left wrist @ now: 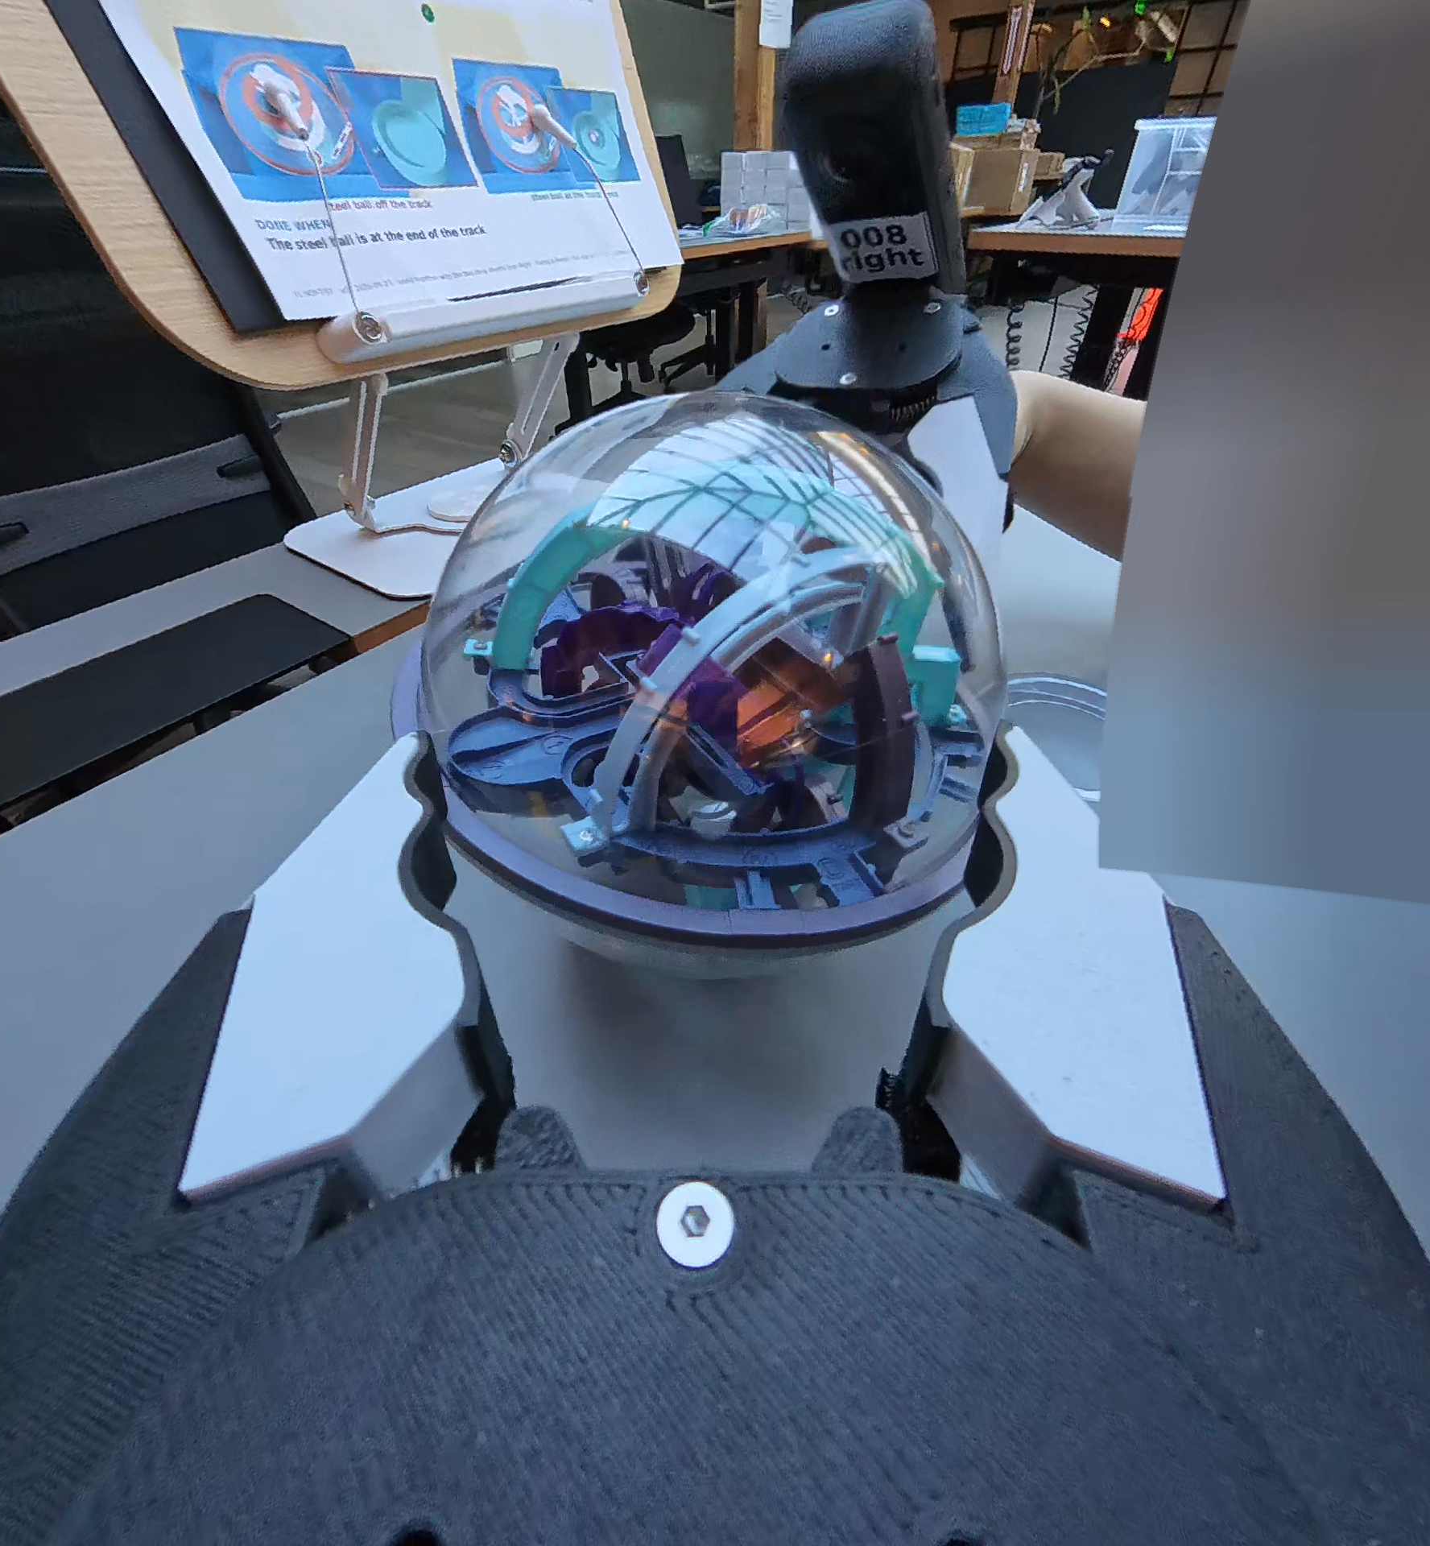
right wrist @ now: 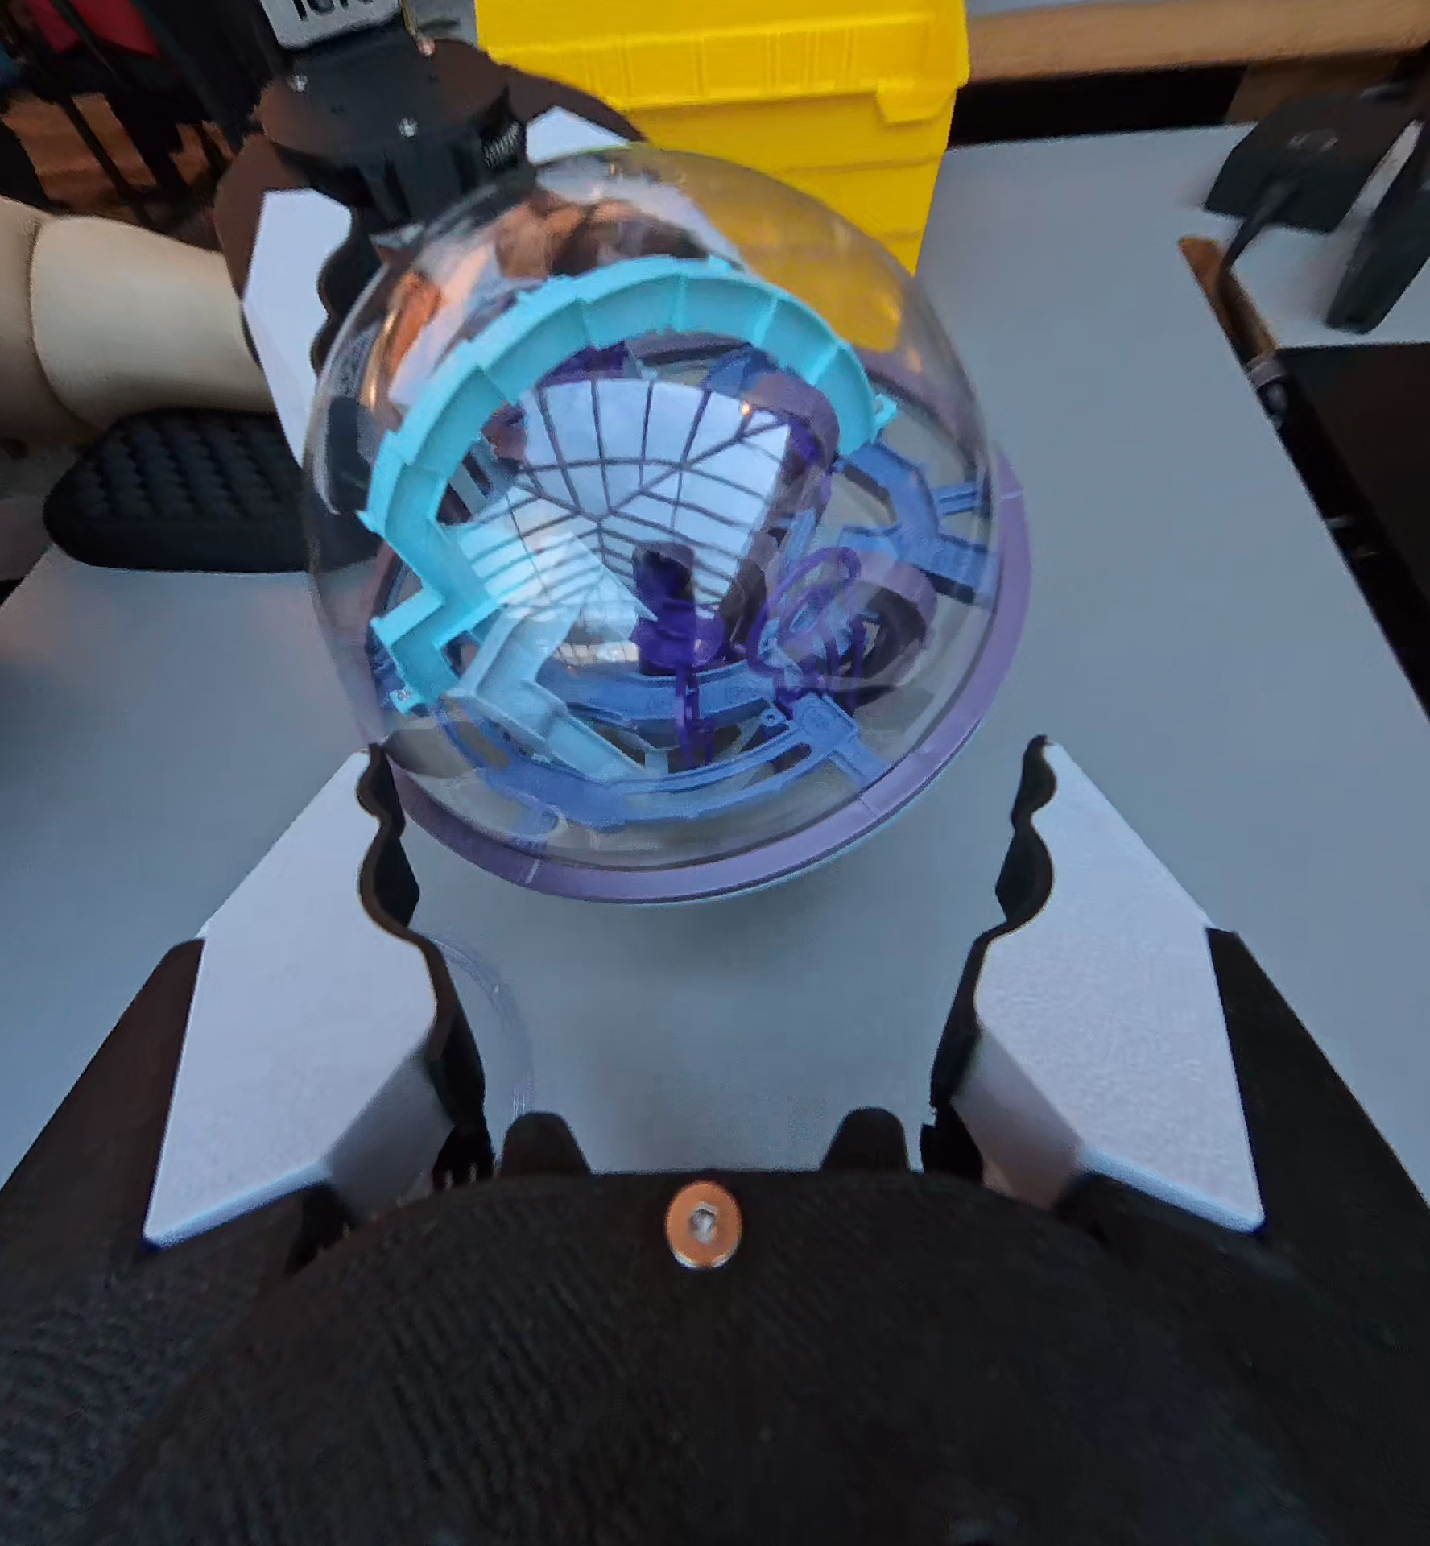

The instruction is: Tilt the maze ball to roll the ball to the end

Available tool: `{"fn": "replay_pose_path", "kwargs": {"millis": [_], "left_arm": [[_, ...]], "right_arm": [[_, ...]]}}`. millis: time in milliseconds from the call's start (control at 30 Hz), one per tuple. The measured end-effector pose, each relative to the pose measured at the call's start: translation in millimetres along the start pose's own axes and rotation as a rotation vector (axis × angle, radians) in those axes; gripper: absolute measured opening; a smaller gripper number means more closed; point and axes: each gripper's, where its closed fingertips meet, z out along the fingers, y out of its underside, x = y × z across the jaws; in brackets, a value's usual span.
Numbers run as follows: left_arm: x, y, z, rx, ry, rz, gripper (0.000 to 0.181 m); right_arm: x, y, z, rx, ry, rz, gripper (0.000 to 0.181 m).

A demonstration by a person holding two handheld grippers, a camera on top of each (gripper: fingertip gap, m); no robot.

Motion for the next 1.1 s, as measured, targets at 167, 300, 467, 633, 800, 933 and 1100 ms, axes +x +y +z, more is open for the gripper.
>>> {"fn": "replay_pose_path", "kwargs": {"millis": [167,300,467,633,800,933,1100], "left_arm": [[-3.3,2.6,0.7,-0.002,-0.002,-0.014,0.128],[-4.4,8.0,1.9,-0.032,-0.012,0.006,0.133],[-1.7,10.6,2.5,-0.05,-0.007,0.035,0.138],[4.2,8.2,1.2,-0.047,0.014,0.069,0.138],[7.4,9.6,-0.7,-0.063,0.025,0.116,0.136],[8.4,10.6,-1.4,-0.065,0.032,0.129,0.137],[8.4,9.5,-2.2,-0.06,0.037,0.119,0.136]], "right_arm": [[-4.1,1.6,5.4,-0.009,-0.019,0.002,0.138],[-7.9,0.5,3.2,-0.045,-0.018,-0.005,0.133],[-15.4,7.1,0.5,-0.136,-0.015,-0.059,0.131],[-19.8,14.5,-6.0,-0.193,-0.038,-0.059,0.12],[-14.5,7.3,-8.9,-0.149,-0.013,-0.074,0.117],[-13.1,1.2,-4.2,-0.103,-0.001,-0.102,0.124],[-16.7,2.9,-2.7,-0.117,-0.012,-0.124,0.122]]}}
